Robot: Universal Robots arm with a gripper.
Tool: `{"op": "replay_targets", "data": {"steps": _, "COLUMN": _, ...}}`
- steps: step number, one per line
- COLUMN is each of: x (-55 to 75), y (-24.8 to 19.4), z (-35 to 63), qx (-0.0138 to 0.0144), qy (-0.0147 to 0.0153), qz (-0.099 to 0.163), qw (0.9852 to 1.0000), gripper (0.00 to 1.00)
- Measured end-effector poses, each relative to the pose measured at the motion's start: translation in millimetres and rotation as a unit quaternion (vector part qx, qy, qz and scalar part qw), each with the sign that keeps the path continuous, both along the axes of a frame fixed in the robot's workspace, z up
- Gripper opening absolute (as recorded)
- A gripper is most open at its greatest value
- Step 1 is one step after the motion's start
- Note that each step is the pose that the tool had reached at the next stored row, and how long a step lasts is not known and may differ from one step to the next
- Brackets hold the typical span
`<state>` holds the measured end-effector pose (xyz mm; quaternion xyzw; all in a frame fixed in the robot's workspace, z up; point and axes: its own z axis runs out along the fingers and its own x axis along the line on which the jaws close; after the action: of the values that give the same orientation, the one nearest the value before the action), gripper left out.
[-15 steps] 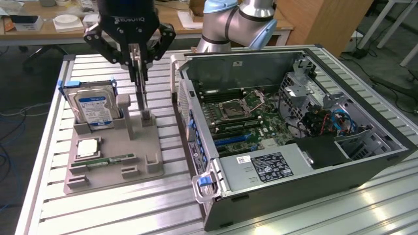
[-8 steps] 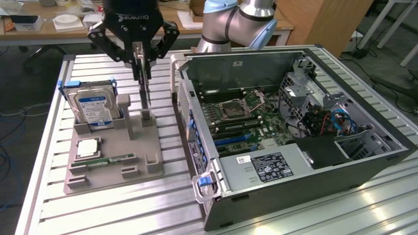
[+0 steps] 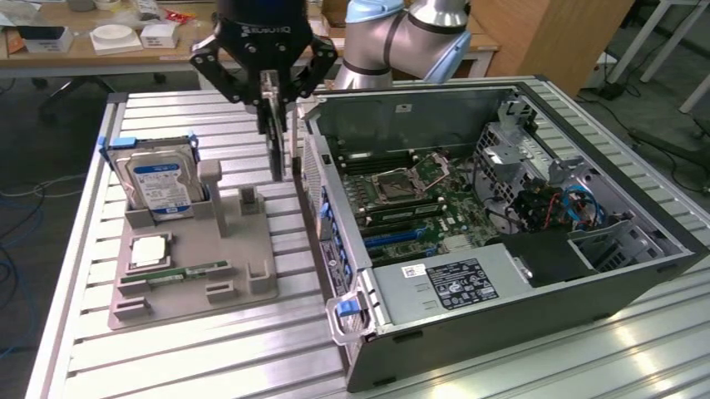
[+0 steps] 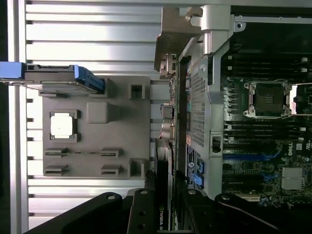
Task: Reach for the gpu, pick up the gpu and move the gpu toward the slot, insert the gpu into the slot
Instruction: 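Pick up the gpu and move the gpu toward the slot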
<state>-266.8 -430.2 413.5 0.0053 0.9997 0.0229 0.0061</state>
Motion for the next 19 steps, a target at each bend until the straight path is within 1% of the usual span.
{"op": "replay_targets", "data": {"steps": 9, "x": 36.0, "y": -0.1, "z": -1.2, "qx": 0.0001, "qy": -0.0001, "qz": 0.0, "qw": 1.0, "gripper": 0.26}}
{"op": "replay_targets", "data": {"steps": 13, "x": 49.2, "y": 0.0, "z": -1.7, "qx": -0.0001, "qy": 0.0, "qz": 0.0, "qw": 1.0, "gripper": 0.26}}
{"op": "replay_targets", "data": {"steps": 14, "x": 51.8, "y": 0.0, "z": -1.8, "qx": -0.0011, "qy": 0.0, "qz": 0.0, "qw": 1.0, "gripper": 0.26}}
{"op": "replay_targets", "data": {"steps": 15, "x": 54.1, "y": 0.0, "z": -2.1, "qx": -0.0035, "qy": 0.0, "qz": 0.0, "qw": 1.0, "gripper": 0.26}}
{"op": "replay_targets", "data": {"steps": 17, "x": 57.8, "y": 0.0, "z": -2.4, "qx": -0.0069, "qy": 0.0, "qz": 0.0, "qw": 1.0, "gripper": 0.26}}
{"op": "replay_targets", "data": {"steps": 19, "x": 61.0, "y": 0.0, "z": -2.6, "qx": -0.0128, "qy": -0.0001, "qz": 0.0, "qw": 0.9999, "gripper": 0.26}}
